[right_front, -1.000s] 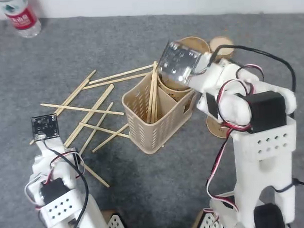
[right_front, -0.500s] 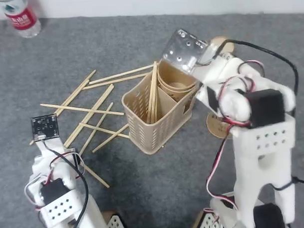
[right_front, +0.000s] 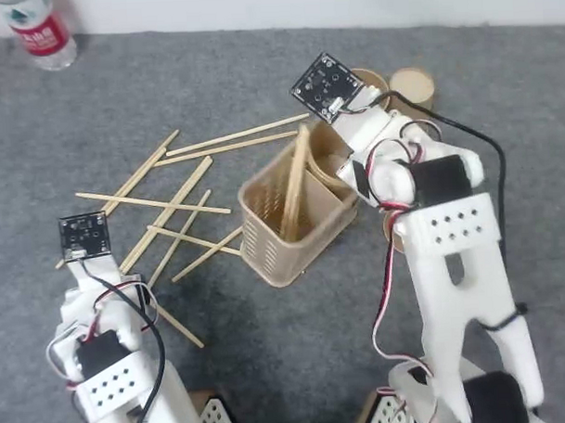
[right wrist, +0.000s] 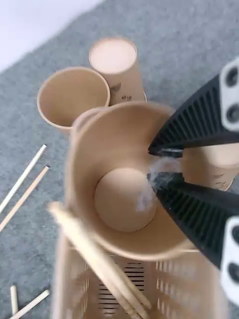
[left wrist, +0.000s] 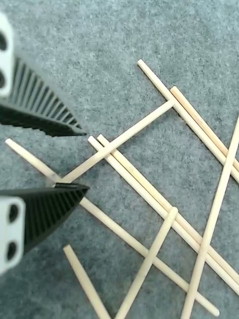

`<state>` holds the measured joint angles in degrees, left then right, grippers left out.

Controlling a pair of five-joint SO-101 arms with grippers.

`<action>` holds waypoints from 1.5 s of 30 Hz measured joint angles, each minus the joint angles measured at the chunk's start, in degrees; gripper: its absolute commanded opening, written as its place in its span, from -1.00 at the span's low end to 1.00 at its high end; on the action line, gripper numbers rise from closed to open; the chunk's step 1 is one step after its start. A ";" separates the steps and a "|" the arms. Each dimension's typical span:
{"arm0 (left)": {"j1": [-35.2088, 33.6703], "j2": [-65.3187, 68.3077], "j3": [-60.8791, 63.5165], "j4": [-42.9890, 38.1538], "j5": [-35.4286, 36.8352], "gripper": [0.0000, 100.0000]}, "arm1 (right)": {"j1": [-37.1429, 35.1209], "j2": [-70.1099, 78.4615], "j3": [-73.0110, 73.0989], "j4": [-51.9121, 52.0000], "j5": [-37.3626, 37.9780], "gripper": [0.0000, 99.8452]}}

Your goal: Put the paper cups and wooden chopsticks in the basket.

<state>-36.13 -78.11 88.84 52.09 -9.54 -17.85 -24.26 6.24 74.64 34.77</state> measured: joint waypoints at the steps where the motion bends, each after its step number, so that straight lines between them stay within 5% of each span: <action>1: 0.00 0.00 0.00 0.00 0.00 -0.70 | -0.09 -1.23 -2.02 1.05 0.00 -0.87; 9: 0.00 0.00 0.00 0.00 0.00 -0.70 | 6.33 -8.70 -14.59 9.76 0.09 -0.87; 17: 0.00 0.00 0.00 0.00 0.00 -0.70 | 20.13 -2.55 3.16 10.64 5.89 -0.88; 31: -0.09 0.00 0.00 0.00 0.00 -0.70 | 26.73 -1.49 27.78 -10.99 10.46 -0.88; 45: -0.09 0.00 0.00 0.00 0.00 -0.70 | 50.11 -2.02 31.82 -17.32 24.70 -0.88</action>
<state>-36.22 -78.11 88.84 52.09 -9.54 32.26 -26.29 38.07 57.32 59.47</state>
